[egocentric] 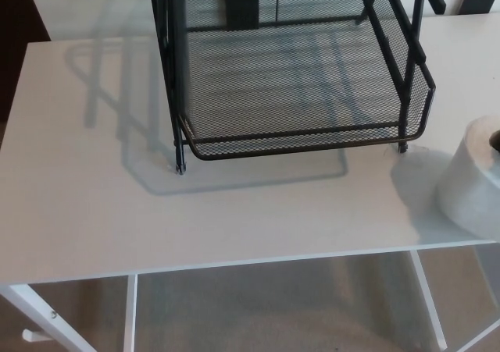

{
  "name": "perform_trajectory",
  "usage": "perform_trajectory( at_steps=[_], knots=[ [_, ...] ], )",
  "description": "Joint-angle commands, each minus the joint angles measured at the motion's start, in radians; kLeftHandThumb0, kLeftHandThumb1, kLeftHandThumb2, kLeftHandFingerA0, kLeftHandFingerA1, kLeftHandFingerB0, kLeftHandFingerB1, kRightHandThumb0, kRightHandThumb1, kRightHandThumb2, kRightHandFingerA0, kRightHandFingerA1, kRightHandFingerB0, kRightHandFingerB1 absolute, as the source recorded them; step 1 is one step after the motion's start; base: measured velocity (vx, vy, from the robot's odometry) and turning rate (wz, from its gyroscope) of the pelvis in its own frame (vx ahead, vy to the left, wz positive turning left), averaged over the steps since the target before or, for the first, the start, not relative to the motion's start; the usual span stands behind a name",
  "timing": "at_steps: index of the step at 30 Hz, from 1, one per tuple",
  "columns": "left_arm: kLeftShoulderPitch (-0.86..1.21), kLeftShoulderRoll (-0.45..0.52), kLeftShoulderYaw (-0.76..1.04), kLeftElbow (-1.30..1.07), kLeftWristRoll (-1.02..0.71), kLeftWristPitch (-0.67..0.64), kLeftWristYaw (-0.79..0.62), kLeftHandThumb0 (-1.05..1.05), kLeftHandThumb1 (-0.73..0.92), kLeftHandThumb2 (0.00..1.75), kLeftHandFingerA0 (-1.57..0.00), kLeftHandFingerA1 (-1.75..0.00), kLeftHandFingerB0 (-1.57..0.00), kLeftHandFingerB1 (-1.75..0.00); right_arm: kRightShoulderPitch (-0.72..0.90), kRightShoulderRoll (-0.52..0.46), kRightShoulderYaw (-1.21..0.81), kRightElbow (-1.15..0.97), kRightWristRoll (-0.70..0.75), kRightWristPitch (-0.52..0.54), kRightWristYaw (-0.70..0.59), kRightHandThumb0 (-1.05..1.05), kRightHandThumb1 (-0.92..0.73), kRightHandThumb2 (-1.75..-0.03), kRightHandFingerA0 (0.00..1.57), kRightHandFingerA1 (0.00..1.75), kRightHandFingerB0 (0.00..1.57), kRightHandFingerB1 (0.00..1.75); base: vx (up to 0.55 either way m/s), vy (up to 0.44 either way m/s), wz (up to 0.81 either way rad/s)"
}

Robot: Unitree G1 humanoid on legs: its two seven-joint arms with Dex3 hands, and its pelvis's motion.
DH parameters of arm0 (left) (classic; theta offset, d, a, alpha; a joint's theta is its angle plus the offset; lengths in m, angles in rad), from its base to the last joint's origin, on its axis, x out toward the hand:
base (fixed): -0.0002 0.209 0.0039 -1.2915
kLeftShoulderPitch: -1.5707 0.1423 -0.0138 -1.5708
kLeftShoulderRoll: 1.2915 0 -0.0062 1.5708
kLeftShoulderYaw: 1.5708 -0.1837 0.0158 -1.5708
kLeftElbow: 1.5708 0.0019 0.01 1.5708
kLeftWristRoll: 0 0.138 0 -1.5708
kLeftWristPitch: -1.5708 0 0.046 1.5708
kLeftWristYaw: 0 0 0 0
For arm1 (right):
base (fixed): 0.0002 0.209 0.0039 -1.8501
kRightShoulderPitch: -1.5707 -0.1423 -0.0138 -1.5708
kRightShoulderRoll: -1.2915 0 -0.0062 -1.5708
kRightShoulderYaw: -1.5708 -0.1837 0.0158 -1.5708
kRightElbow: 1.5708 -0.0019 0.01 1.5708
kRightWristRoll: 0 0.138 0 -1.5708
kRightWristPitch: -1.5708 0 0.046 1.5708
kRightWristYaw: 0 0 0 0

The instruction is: The robot walks towards a desk on which a file tray is kept in the middle and a toilet paper roll is kept on its right. The robot uses its right hand to hook on finger in the gap of the roll and grabs it, lifts it and places it on the tray.

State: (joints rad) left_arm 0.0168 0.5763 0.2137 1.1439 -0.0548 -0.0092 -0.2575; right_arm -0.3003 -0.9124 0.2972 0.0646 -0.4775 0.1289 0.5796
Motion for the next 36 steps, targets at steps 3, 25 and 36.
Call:
perform_trajectory(
  at_steps=[3,25,36],
  knots=[
    [0.011,0.016,-0.004,0.007,0.018,-0.060,0.022,-0.98,0.69,0.88,-0.57,-1.09,-0.42,-1.03,0.023,0.080,-0.031,0.018,-0.024,0.056,-0.053,-0.48,-0.62,-0.58,0.65,0.56,0.22,0.28,0.00,0.000,0.00],
    [0.042,0.008,0.016,-0.081,-0.004,-0.025,0.028,-1.04,0.52,1.10,-0.70,-1.02,-0.57,-0.95,0.048,0.198,0.000,0.153,-0.216,-0.161,-0.557,-0.24,-0.59,-0.70,0.93,1.62,0.94,0.82,0.00,0.000,0.00],
    [0.035,0.006,0.020,-0.063,-0.003,-0.034,0.039,-0.97,0.54,1.11,-0.67,-1.04,-0.56,-0.96,0.065,0.174,-0.074,0.118,-0.161,-0.221,-0.580,-0.25,-0.65,-0.74,0.92,1.60,0.92,0.84,0.00,0.000,0.00]
  ],
)
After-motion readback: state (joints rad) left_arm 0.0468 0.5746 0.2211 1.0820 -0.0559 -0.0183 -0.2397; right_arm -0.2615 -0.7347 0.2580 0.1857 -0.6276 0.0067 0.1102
